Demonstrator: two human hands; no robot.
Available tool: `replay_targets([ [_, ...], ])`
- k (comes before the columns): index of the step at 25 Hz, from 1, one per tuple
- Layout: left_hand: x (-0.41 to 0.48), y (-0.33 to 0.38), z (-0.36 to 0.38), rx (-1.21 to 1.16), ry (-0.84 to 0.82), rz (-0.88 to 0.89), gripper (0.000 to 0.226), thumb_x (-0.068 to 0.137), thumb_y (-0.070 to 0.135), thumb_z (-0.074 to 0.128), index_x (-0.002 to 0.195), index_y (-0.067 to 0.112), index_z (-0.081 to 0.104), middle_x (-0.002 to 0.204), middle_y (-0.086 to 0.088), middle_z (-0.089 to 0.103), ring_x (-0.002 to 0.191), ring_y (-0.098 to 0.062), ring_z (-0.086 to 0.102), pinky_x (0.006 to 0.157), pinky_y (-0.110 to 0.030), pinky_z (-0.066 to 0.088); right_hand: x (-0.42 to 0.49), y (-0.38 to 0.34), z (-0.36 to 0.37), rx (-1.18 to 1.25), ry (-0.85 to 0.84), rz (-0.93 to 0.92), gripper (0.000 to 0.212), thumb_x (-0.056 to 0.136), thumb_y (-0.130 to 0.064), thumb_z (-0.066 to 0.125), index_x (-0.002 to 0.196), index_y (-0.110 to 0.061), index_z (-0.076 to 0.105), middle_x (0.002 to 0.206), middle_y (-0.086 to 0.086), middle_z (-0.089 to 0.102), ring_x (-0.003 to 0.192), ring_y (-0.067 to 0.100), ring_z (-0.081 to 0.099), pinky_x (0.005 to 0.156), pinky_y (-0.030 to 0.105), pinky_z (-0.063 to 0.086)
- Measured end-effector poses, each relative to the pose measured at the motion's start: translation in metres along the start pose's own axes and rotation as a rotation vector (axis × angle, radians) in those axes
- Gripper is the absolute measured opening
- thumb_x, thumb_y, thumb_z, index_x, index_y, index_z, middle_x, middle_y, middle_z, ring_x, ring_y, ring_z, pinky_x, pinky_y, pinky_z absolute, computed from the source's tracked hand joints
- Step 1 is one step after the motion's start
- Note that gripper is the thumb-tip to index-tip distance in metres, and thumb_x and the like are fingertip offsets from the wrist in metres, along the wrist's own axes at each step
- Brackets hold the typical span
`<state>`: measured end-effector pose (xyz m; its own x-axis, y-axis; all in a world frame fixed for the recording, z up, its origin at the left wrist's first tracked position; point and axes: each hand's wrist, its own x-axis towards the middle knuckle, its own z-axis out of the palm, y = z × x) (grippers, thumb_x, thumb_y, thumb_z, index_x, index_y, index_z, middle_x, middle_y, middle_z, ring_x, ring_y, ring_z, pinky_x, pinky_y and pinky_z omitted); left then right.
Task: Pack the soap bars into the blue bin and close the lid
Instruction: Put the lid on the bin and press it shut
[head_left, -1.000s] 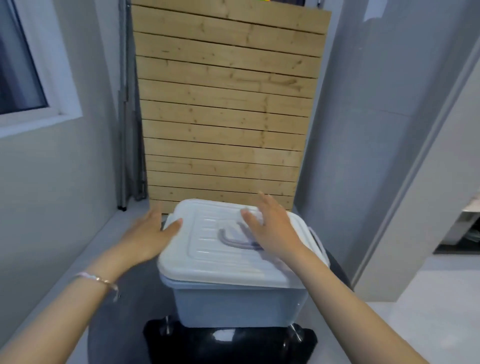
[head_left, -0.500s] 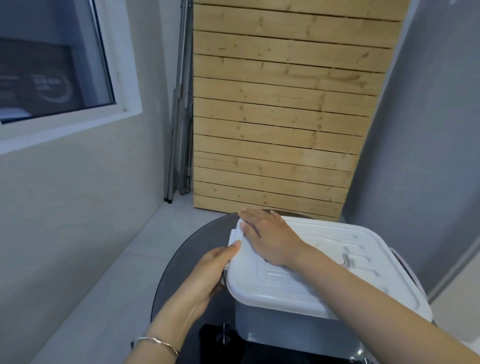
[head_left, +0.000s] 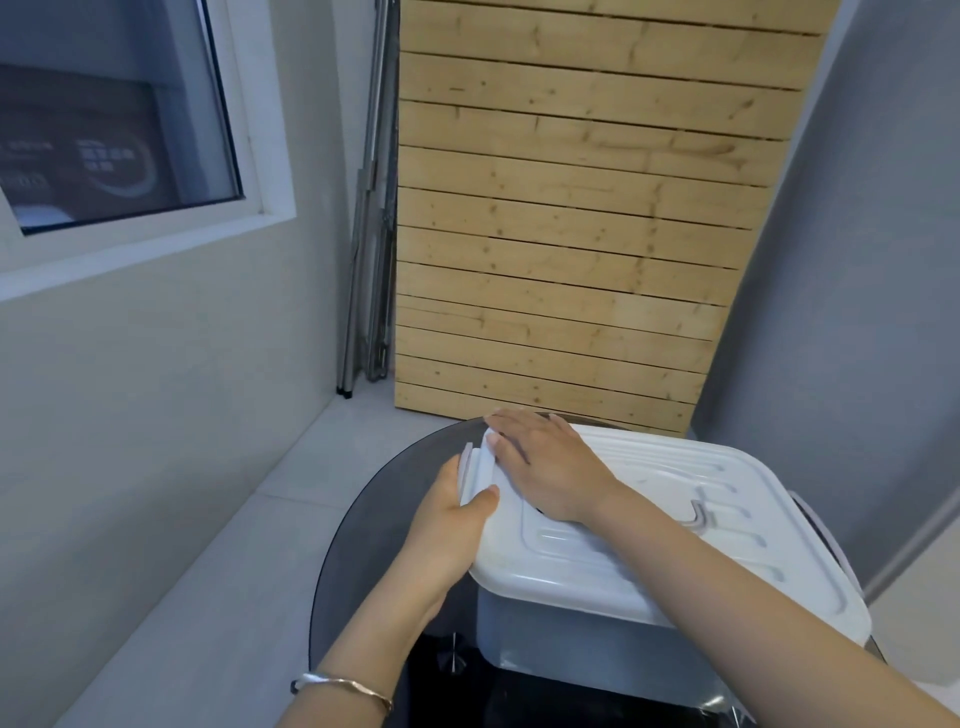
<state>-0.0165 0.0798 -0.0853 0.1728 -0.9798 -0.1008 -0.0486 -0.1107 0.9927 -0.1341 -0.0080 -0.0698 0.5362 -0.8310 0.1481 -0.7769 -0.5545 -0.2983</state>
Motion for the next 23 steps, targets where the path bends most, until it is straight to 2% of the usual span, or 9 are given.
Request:
replay_targets([
  [5,0.0,0.002,0.003,0.136,-0.013,0.046,0.043,0.094,0.019,0.04,0.135,0.028,0.038,0.113,0.011,0.058,0.099,-0.003,0.054,0.07,-0.018,0.042,0.0,0.001,0.001,-0.007,-0.014,0.017,0.046,0.102,-0.036,0.022,0.144,-0.023,0.037,0.155,-0.006,0.031,0.145,0.011,0.021,0.117,0.037,0.009],
  [8,0.001,0.005,0.006,0.279,-0.021,0.069,0.05,0.095,0.019,0.033,0.144,0.025,0.025,0.142,0.002,0.045,0.121,-0.017,0.048,0.091,-0.025,0.04,-0.002,-0.005,-0.006,-0.008,-0.028,0.03,0.048,0.102,-0.036,0.022,0.146,-0.022,0.034,0.156,-0.006,0.029,0.145,0.011,0.019,0.118,0.036,0.007],
  [10,0.0,0.005,0.007,0.347,-0.013,0.074,0.054,0.097,0.023,0.032,0.148,0.024,0.015,0.155,0.003,0.025,0.139,-0.017,0.029,0.107,-0.026,0.028,-0.012,-0.012,-0.017,0.07,0.007,0.043,0.048,0.102,-0.038,0.025,0.147,-0.023,0.032,0.157,-0.006,0.027,0.146,0.01,0.017,0.118,0.033,0.008],
  [12,-0.007,0.006,0.007,0.503,0.042,0.186,0.057,0.096,0.032,0.034,0.149,0.023,0.011,0.158,0.006,0.011,0.146,-0.014,0.009,0.118,-0.035,0.016,-0.043,-0.011,-0.032,0.191,0.128,0.069,0.05,0.099,-0.044,0.031,0.147,-0.029,0.03,0.156,-0.009,0.028,0.145,0.008,0.018,0.119,0.032,0.011],
  [14,-0.019,0.009,0.014,0.643,0.099,0.433,0.062,0.092,0.05,0.031,0.147,0.027,0.014,0.156,0.013,0.015,0.145,-0.008,0.004,0.12,-0.036,0.009,-0.093,0.002,-0.044,0.158,0.304,0.088,0.056,0.093,-0.058,0.033,0.144,-0.035,0.035,0.152,-0.014,0.035,0.141,0.004,0.025,0.119,0.035,0.018],
  [15,-0.025,0.011,0.021,0.701,0.1,0.546,0.063,0.089,0.058,0.026,0.145,0.031,0.02,0.153,0.017,0.023,0.144,-0.005,0.006,0.12,-0.035,0.007,-0.122,0.014,-0.048,0.086,0.381,0.111,0.06,0.089,-0.064,0.031,0.141,-0.037,0.039,0.149,-0.015,0.039,0.138,0.002,0.03,0.118,0.036,0.022],
  [17,-0.033,0.012,0.037,0.845,0.044,0.628,0.064,0.084,0.067,0.016,0.14,0.039,0.03,0.148,0.022,0.033,0.143,-0.002,0.01,0.12,-0.035,0.002,-0.174,0.038,-0.049,-0.051,0.458,0.182,0.068,0.085,-0.073,0.024,0.136,-0.034,0.047,0.144,-0.013,0.046,0.136,0.007,0.037,0.116,0.039,0.025],
  [20,-0.035,0.004,0.055,1.062,-0.02,0.617,0.074,0.077,0.074,0.007,0.139,0.041,0.032,0.151,0.02,0.03,0.143,-0.005,0.015,0.119,-0.035,0.001,-0.207,0.056,-0.044,-0.215,0.383,0.231,0.081,0.081,-0.077,0.022,0.128,-0.023,0.059,0.136,0.001,0.057,0.126,0.026,0.053,0.103,0.054,0.042],
  [23,-0.03,0.002,0.059,1.15,0.059,0.681,0.07,0.078,0.075,0.02,0.123,0.036,0.057,0.134,0.011,0.057,0.127,-0.012,0.05,0.107,-0.036,0.036,-0.2,0.069,-0.037,-0.282,0.359,0.186,0.079,0.078,-0.08,0.029,0.126,-0.025,0.061,0.132,-0.001,0.06,0.121,0.024,0.057,0.096,0.055,0.046],
])
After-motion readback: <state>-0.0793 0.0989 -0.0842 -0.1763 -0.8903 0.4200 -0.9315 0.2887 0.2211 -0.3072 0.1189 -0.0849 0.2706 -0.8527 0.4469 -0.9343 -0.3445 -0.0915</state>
